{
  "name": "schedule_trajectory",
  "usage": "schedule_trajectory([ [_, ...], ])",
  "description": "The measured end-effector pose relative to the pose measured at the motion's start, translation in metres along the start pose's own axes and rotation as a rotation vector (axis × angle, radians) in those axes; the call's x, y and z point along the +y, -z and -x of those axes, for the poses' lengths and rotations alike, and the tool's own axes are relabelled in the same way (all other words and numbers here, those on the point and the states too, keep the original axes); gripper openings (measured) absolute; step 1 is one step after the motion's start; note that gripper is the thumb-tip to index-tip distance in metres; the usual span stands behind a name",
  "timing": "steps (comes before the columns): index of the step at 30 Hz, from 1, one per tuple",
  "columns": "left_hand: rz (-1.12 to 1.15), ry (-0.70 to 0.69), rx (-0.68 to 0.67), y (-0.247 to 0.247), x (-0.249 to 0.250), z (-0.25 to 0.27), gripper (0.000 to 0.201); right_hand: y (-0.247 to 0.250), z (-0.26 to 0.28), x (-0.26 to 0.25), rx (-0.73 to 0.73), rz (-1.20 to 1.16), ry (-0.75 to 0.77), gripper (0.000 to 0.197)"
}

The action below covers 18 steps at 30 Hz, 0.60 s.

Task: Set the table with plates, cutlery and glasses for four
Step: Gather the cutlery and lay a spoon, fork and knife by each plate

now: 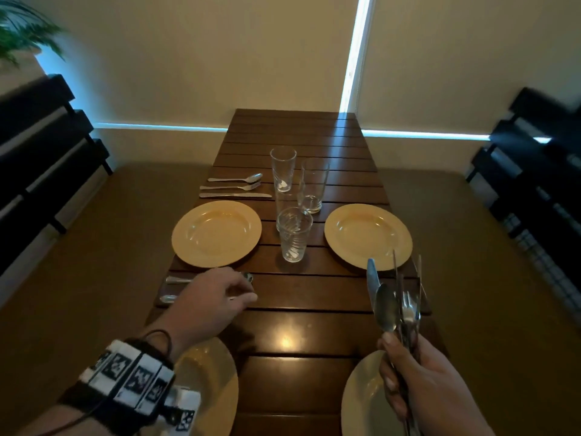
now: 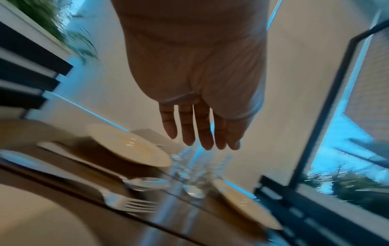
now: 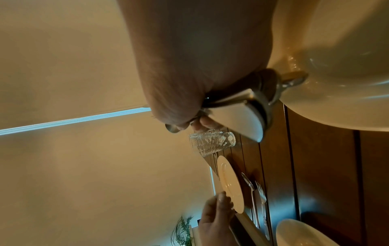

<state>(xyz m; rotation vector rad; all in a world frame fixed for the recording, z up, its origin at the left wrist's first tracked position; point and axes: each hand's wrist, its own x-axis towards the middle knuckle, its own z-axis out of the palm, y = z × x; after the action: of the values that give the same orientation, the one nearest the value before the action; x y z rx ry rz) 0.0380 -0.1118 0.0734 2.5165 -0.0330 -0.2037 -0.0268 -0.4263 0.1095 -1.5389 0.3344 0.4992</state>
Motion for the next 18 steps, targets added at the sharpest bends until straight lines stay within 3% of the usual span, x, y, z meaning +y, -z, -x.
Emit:
schedule_trajectory([
  [3,0.17,-0.07,-0.111,-0.019,0.063,0.027,0.014,0.0,0.01,0.004,0.011,0.024,0.022,0.037],
  [7,0.615,-0.014,-0.279,-0.065,0.116,0.051,0.017,0.003,0.026,0.006,-0.033,0.066,0.052,0.034],
  [10,0.85,0.037,-0.267,-0.089,0.145,0.066,0.026,0.007,0.034,0.011,-0.057,0.011,0.068,0.033],
  [12,0.902,0.066,-0.235,-0.096,0.156,0.077,0.027,0.011,0.039,0.019,-0.042,-0.026,0.076,0.031],
  [18,0.766,0.067,-0.134,-0.104,0.165,0.104,0.023,0.018,0.058,0.038,-0.032,-0.067,0.072,0.03],
])
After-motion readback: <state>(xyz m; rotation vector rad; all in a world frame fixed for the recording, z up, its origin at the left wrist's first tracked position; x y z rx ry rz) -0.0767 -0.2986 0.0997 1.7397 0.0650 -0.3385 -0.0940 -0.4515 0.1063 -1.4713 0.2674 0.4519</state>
